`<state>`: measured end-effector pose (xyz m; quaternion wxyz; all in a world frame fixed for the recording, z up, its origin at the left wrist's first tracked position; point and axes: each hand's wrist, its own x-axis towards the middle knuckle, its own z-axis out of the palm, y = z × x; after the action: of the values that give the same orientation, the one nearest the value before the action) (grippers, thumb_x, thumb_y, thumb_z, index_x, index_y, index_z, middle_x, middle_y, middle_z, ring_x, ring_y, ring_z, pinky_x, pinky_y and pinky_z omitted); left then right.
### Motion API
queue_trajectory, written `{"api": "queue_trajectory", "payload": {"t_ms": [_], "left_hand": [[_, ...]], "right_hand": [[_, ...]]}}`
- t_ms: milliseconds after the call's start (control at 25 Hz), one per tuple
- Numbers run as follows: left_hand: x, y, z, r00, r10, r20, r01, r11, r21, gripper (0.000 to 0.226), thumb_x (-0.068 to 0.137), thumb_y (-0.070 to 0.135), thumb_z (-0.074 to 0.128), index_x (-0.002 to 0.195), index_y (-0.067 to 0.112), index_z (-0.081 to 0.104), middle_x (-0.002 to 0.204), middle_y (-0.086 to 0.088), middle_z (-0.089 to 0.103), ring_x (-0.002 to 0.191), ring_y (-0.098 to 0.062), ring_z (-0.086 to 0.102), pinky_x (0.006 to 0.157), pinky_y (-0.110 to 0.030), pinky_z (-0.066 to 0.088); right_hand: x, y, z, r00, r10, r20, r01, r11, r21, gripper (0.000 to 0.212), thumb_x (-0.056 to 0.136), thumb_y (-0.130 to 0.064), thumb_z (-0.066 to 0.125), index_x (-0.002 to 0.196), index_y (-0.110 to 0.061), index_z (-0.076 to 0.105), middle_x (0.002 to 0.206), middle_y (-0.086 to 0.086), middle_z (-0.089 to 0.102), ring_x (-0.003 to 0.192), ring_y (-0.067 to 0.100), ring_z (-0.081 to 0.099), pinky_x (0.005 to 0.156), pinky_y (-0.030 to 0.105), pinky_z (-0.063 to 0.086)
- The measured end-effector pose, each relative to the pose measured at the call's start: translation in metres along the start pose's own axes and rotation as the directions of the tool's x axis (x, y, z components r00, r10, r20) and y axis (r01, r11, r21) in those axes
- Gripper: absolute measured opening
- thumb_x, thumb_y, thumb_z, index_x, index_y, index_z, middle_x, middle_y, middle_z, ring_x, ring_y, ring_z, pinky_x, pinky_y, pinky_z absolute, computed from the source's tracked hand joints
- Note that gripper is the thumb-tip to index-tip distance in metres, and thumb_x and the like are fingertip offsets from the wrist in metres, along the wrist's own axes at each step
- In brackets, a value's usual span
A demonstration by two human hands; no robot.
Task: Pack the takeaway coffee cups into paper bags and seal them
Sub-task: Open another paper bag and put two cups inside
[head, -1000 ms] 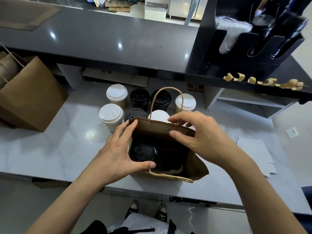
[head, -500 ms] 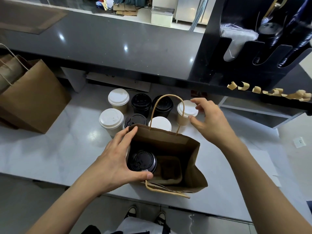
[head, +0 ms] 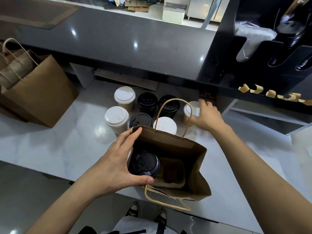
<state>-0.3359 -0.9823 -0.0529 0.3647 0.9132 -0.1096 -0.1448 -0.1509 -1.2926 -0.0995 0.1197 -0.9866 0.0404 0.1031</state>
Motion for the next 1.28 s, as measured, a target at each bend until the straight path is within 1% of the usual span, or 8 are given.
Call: {"api": "queue_trajectory", "payload": {"t_ms": [240,400,640,800,880,1000,1160,1280], "left_hand": [[0.0,0.0,0.0,1.0,0.008,0.005,-0.008,1.0,-0.002,0.13,0.054,0.076,0.081,0.154,0.056,0.0,0.145,0.049,-0.004,0.145,0.008,0.015,0.117,-0.032,0.035],[0.001,0.001,0.0,1.0,0.015,0.01,-0.015,1.0,-0.003,0.13,0.053,0.079,0.079,0.154,0.055,0.001,0.152,0.041,0.0,0.146,0.005,0.017,0.117,-0.035,0.037],[0.003,-0.001,0.0,1.0,0.005,0.015,-0.005,1.0,0.0,0.129,0.052,0.081,0.077,0.153,0.057,0.0,0.157,0.033,0.003,0.147,-0.001,0.022,0.116,-0.041,0.038],[0.003,-0.001,0.001,1.0,0.007,0.001,-0.007,1.0,-0.001,0.13,0.051,0.081,0.077,0.154,0.055,0.001,0.157,0.033,0.004,0.147,-0.001,0.023,0.118,-0.04,0.037],[0.003,-0.002,0.002,1.0,0.002,-0.009,-0.002,1.0,-0.009,0.13,0.051,0.081,0.077,0.154,0.055,0.001,0.157,0.033,0.004,0.147,-0.001,0.023,0.118,-0.039,0.036],[0.003,-0.002,0.002,1.0,0.003,-0.018,-0.003,1.0,-0.014,0.13,0.051,0.08,0.077,0.155,0.054,0.003,0.157,0.032,0.006,0.147,-0.001,0.024,0.118,-0.038,0.035],[0.003,-0.001,0.002,1.0,-0.003,-0.024,0.003,1.0,-0.014,0.129,0.051,0.081,0.075,0.155,0.053,0.004,0.158,0.031,0.007,0.146,-0.003,0.027,0.117,-0.04,0.037],[0.004,-0.002,0.002,1.0,-0.009,-0.022,0.009,1.0,-0.009,0.129,0.05,0.082,0.074,0.155,0.053,0.004,0.158,0.03,0.007,0.146,-0.005,0.028,0.117,-0.042,0.037]], "right_hand": [[0.002,0.002,0.012,0.999,0.025,-0.041,-0.025,1.0,0.017,0.083,0.085,-0.049,0.072,0.151,-0.018,0.031,0.144,0.017,0.038,0.123,0.042,0.049,0.106,0.052,0.043],[-0.003,0.01,0.014,0.998,0.069,-0.013,-0.067,0.992,0.106,0.095,0.071,-0.058,0.079,0.145,-0.019,0.033,0.14,0.014,0.032,0.113,0.039,0.055,0.094,0.052,0.054],[-0.018,0.015,0.013,0.993,0.08,-0.083,-0.071,0.991,0.112,0.09,0.07,-0.053,0.083,0.138,-0.015,0.038,0.138,0.01,0.044,0.12,0.035,0.05,0.095,0.053,0.052],[-0.039,0.019,0.004,0.988,0.123,-0.089,-0.097,0.964,0.249,0.084,0.067,-0.052,0.082,0.133,-0.02,0.04,0.127,0.004,0.049,0.111,0.029,0.052,0.092,0.051,0.053],[-0.053,0.021,-0.006,0.986,0.117,-0.115,-0.07,0.934,0.35,0.086,0.07,-0.048,0.083,0.138,-0.022,0.038,0.13,0.001,0.044,0.111,0.023,0.049,0.09,0.043,0.055],[-0.08,0.018,-0.028,0.977,0.139,-0.163,-0.048,0.883,0.467,0.084,0.079,-0.042,0.082,0.147,-0.026,0.036,0.14,0.002,0.035,0.112,0.019,0.043,0.084,0.033,0.047],[-0.12,0.005,-0.055,0.956,0.118,-0.268,0.05,0.835,0.547,0.076,0.081,-0.039,0.083,0.143,-0.027,0.041,0.13,-0.001,0.036,0.112,0.018,0.046,0.093,0.033,0.046],[-0.148,-0.003,-0.075,0.929,0.072,-0.363,0.15,0.823,0.548,0.073,0.081,-0.038,0.082,0.142,-0.028,0.043,0.128,-0.001,0.039,0.112,0.016,0.046,0.089,0.024,0.045]]}}
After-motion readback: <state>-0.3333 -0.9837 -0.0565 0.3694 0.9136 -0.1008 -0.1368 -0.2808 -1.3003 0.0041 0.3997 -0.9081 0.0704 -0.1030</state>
